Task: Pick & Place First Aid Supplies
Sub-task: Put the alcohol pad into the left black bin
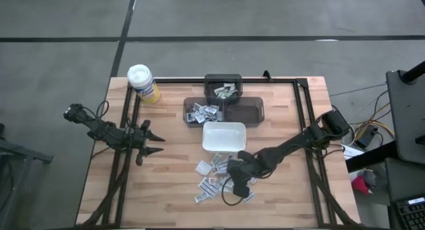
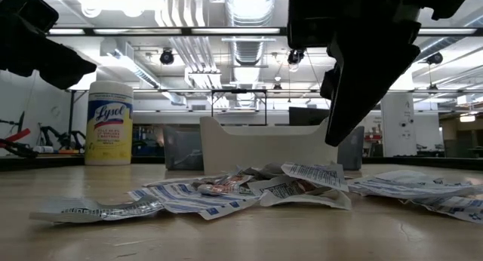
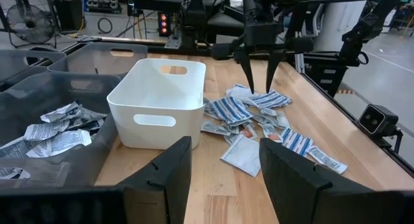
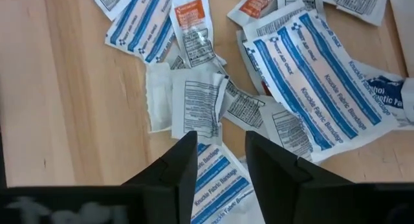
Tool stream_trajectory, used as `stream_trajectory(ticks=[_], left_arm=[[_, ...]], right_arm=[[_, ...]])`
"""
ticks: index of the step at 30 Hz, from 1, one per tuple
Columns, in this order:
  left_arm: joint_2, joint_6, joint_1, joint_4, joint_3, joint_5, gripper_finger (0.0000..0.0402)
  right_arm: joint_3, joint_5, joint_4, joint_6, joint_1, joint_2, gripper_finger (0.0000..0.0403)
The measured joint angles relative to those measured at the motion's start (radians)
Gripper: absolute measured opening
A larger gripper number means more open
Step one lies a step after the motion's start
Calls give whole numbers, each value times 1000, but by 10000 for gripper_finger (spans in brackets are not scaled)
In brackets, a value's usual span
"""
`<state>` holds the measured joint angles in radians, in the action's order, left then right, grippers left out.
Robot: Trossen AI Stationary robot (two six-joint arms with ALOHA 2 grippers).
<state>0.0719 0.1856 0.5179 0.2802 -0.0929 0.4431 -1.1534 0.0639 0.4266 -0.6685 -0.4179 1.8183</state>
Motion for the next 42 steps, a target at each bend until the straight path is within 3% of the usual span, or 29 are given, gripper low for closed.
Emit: stream_trajectory(ticks=[21, 33, 42], left_arm=[[0, 0, 0, 0, 0, 0, 177], [9, 8, 0, 0, 0, -1, 177], [12, 23, 0, 0, 0, -3, 177]], right_arm=[[2, 0, -53, 44, 4, 2, 149], [-46, -42, -62, 35, 6, 139, 152], [-58, -45, -57, 32, 6, 139, 138]])
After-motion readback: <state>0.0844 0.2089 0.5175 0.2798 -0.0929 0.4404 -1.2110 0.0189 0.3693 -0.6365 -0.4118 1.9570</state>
